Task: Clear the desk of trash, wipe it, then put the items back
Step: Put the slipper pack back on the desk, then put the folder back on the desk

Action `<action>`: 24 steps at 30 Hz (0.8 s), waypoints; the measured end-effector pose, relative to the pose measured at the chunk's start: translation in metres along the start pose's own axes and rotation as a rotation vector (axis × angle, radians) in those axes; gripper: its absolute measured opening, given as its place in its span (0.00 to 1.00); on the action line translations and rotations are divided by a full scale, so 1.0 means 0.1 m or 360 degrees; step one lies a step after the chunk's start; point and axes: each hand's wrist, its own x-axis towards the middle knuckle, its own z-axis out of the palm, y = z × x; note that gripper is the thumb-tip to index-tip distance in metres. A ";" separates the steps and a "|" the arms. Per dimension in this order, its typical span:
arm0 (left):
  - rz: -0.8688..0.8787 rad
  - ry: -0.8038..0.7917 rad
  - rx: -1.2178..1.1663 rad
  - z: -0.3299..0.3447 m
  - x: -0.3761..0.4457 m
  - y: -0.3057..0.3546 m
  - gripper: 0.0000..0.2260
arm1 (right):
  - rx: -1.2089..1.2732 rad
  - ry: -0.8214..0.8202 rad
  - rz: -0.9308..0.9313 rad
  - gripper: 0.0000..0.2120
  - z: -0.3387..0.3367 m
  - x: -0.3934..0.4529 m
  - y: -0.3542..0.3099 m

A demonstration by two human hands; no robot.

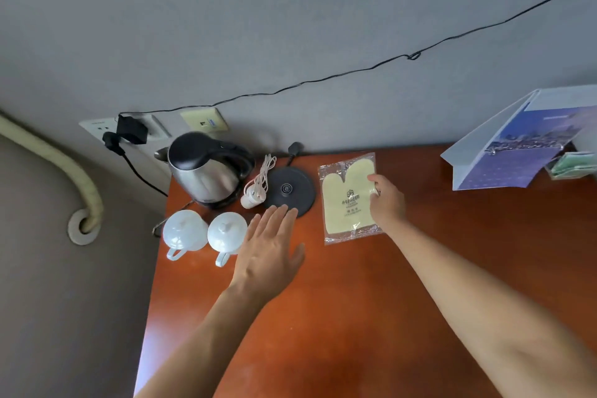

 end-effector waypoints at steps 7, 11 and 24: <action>-0.0201 -0.0014 0.0059 0.06 0.11 -0.12 0.29 | -0.0338 -0.0214 -0.0069 0.27 0.25 0.45 0.02; -0.0251 0.0013 0.0110 0.00 0.10 -0.11 0.29 | -0.0854 -0.0046 -0.0141 0.27 0.31 0.30 -0.13; -0.0660 0.0437 0.0171 -0.71 -1.15 -0.62 0.27 | -0.0580 -0.0189 -0.1498 0.27 0.97 -1.74 -1.67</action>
